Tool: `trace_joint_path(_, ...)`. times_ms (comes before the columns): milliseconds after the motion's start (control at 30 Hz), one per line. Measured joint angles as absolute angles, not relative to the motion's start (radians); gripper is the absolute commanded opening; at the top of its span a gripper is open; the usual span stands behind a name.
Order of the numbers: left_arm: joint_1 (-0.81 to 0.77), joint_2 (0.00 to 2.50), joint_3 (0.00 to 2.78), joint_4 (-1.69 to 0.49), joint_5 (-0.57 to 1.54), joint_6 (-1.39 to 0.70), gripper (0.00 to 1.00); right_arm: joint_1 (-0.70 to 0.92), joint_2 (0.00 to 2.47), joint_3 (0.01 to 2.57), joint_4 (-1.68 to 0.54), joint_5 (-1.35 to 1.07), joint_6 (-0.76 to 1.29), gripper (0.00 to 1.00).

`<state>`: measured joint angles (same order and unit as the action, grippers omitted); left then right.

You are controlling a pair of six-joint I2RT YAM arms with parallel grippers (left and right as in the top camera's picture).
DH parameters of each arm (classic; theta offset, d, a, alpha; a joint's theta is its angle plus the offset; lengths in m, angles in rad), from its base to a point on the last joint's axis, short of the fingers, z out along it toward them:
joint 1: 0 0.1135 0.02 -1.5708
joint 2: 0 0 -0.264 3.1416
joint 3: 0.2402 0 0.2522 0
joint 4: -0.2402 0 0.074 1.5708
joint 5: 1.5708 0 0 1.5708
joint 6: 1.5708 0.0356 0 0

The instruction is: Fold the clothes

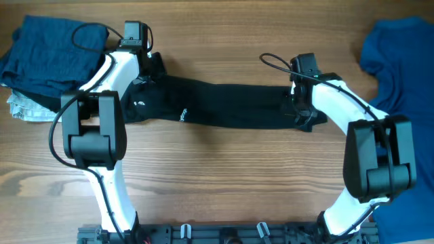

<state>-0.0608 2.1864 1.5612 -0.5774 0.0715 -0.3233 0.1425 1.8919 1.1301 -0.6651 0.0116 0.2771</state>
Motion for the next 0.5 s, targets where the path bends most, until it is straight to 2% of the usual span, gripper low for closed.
trace_joint_path(133, -0.061, 2.187, 1.560, -0.507, 0.067, -0.344, 0.11, 0.130, 1.911, 1.184, -0.751, -0.007, 0.280, 0.09)
trace_joint_path(167, -0.061, 2.187, 1.560, -0.495, 0.064, -0.356, 0.15, 0.123, 1.927, 1.219, -0.809, -0.010, 0.280, 0.21)
trace_joint_path(233, -0.061, 2.186, 1.560, -0.476, 0.064, -0.372, 0.20, 0.096, 1.940, 1.311, -0.876, -0.011, 0.274, 0.40)
trace_joint_path(267, -0.061, 2.184, 1.560, -0.457, 0.064, -0.381, 0.27, 0.081, 1.940, 1.364, -0.914, -0.011, 0.271, 0.48)
trace_joint_path(300, -0.061, 2.175, 1.560, -0.451, 0.064, -0.386, 0.34, 0.063, 1.940, 1.419, -0.944, -0.010, 0.265, 0.60)
trace_joint_path(333, -0.061, 2.159, 1.560, -0.448, 0.064, -0.389, 0.38, 0.040, 1.940, 1.474, -0.984, -0.011, 0.257, 0.67)
trace_joint_path(500, -0.061, 2.002, 1.564, -0.484, 0.064, -0.403, 0.51, -0.096, 1.937, 1.510, -1.011, -0.015, 0.196, 0.68)
